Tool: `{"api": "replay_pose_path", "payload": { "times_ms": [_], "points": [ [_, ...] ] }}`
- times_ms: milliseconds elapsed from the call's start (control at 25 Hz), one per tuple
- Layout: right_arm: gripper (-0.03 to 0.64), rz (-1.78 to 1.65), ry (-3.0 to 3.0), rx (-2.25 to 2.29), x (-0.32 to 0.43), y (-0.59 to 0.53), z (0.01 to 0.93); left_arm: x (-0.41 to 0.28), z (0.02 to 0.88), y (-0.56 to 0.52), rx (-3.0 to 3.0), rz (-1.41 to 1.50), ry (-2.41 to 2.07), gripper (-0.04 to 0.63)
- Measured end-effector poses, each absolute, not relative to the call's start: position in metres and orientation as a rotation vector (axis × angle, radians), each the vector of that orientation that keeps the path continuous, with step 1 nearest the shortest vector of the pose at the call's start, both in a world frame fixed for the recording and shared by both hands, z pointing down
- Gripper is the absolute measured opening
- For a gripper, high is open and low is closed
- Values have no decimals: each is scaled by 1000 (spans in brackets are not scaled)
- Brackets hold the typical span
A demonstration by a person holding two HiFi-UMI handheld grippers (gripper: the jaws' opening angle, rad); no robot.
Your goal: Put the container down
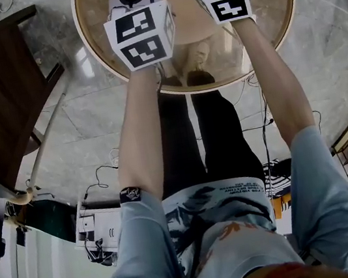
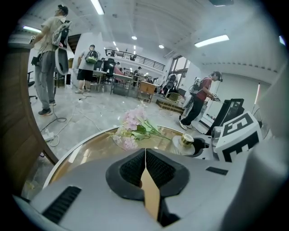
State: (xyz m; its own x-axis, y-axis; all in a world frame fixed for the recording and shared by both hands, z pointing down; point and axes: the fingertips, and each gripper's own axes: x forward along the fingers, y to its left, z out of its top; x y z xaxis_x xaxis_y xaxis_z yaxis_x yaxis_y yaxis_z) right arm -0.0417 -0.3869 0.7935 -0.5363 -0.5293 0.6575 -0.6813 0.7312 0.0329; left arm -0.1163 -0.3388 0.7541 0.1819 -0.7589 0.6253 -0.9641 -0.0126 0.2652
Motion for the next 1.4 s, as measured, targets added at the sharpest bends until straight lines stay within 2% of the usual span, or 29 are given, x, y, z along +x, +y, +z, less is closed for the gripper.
{"api": "replay_pose_path", "payload": {
  "times_ms": [200, 280, 360, 560, 720, 920, 1120, 1400],
  "points": [
    [368, 359, -2295, 942, -12, -354, 772, -109, 735, -320, 1841, 410, -1633, 32],
    [351, 396, -2309, 976, 3, -336, 762, -101, 726, -311, 1871, 416, -1623, 32],
    [302, 457, -2328, 998, 16, -318, 753, -94, 717, -300, 1896, 428, -1619, 32],
    [124, 504, -2387, 1022, 38, -286, 714, -75, 668, -278, 2061, 569, -1682, 32],
    [12, 469, -2418, 1076, 62, -273, 655, -62, 607, -256, 2109, 476, -1794, 32],
    [12, 445, -2460, 1155, 90, -263, 570, -51, 541, -234, 2069, 366, -1868, 26],
    [12, 427, -2561, 1065, 89, -234, 506, -38, 454, -217, 2077, -12, -1740, 25],
    [12, 453, -2675, 1256, 98, -235, 384, -44, 351, -210, 2098, -26, -1853, 25]
  ]
}}
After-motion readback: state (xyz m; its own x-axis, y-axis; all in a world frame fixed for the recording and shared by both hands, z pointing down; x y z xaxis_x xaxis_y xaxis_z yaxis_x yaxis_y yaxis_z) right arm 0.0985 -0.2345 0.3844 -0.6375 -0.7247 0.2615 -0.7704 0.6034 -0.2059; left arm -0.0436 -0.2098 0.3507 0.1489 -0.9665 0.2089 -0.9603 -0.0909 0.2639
